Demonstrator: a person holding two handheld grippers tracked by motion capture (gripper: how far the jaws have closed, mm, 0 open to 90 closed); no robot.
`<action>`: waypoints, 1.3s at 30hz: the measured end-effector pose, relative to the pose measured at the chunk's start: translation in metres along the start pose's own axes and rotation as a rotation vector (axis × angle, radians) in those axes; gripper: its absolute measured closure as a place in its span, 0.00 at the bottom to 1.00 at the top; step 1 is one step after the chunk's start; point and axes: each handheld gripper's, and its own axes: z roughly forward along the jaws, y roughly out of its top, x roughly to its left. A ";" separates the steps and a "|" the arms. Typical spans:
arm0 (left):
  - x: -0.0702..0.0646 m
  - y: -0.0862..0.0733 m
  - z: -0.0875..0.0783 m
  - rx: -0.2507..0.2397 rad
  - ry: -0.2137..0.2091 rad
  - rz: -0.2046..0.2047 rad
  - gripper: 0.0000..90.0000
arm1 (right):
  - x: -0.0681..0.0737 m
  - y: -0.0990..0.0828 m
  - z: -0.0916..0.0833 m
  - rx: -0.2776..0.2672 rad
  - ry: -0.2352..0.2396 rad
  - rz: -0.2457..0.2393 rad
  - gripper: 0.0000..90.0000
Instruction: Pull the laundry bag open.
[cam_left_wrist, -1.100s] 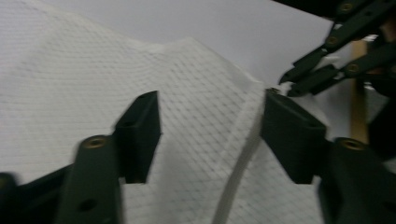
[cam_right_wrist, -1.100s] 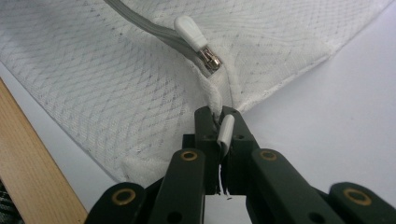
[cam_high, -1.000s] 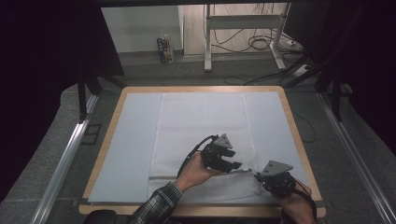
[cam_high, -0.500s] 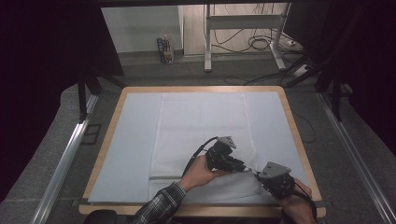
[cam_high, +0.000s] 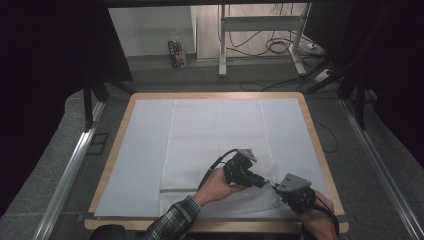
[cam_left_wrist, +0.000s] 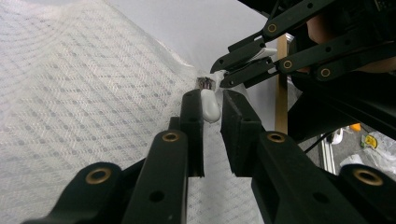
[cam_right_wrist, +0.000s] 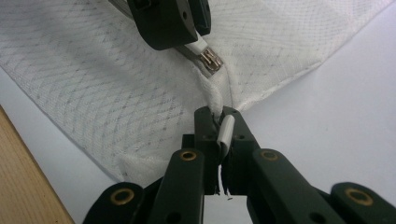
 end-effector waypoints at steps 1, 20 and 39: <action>0.000 0.000 0.000 0.002 -0.008 0.002 0.89 | 0.000 0.000 0.000 -0.001 0.000 0.000 0.95; 0.002 -0.002 0.002 0.025 0.015 -0.008 0.94 | -0.006 -0.002 -0.001 -0.027 0.039 0.050 0.82; 0.001 -0.002 -0.001 0.002 -0.010 -0.004 0.97 | -0.021 0.013 0.016 -0.047 0.126 -0.047 0.64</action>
